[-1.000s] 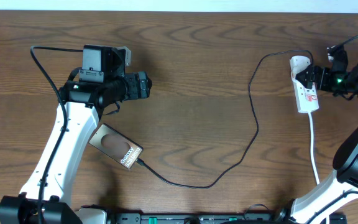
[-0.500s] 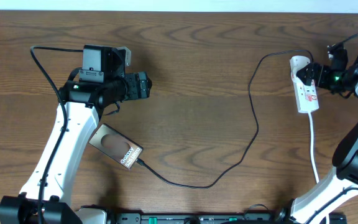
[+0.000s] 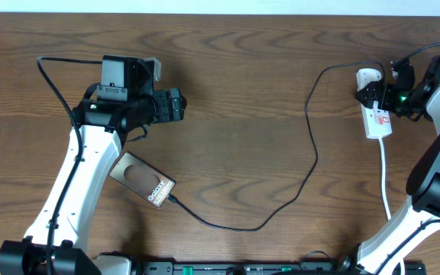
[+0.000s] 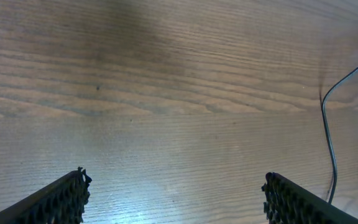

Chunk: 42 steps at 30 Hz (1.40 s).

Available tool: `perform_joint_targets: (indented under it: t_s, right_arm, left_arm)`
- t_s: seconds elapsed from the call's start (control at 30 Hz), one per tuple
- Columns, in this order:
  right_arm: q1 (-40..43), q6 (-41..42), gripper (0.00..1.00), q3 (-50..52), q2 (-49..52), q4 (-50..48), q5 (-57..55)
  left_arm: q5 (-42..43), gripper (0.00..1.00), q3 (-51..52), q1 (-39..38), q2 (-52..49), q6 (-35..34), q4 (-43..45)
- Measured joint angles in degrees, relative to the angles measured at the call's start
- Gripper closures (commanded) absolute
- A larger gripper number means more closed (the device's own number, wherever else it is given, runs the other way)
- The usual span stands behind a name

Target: Plug charger to phone and switch on socket

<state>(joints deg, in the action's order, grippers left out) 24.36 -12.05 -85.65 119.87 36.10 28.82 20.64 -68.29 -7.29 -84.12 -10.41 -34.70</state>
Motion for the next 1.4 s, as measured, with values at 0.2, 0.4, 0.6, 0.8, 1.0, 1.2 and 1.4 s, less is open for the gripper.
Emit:
perform_joint_targets:
  t_s: [0.2, 0.4, 0.6, 0.8, 1.0, 1.2, 1.4]
  right_arm:
    - [-0.07, 0.02, 0.01, 0.0, 0.0, -0.39, -0.02]
    - [-0.15, -0.07, 0.01, 0.0, 0.02, -1.14, 0.68]
    - [-0.15, -0.24, 0.01, 0.0, 0.02, -1.27, 1.2]
    - [-0.22, -0.28, 0.01, 0.0, 0.02, -1.05, 1.18]
    - [-0.79, -0.07, 0.01, -0.02, 0.02, -1.31, 0.57]
    - [-1.66, 0.7, 0.01, -0.17, 0.02, -1.51, -1.16]
    - [-2.08, 1.51, 0.04, -0.83, 0.79, -1.68, -1.86]
  left_arm:
    - [0.0, 0.11, 0.0, 0.0, 0.0, 0.0, 0.02]
    - [0.0, 0.12, 0.0, 0.0, 0.0, 0.0, -0.07]
    - [0.0, 0.11, 0.0, 0.0, 0.0, 0.0, -0.48]
    - [0.0, 0.11, 0.0, 0.0, 0.0, 0.0, -0.7]
    - [0.0, 0.11, -0.02, 0.0, 0.0, 0.0, -0.76]
    - [0.0, 0.11, 0.0, 0.0, 0.0, 0.0, -0.98]
    - [0.02, 0.11, 0.0, 0.0, 0.0, 0.0, -1.07]
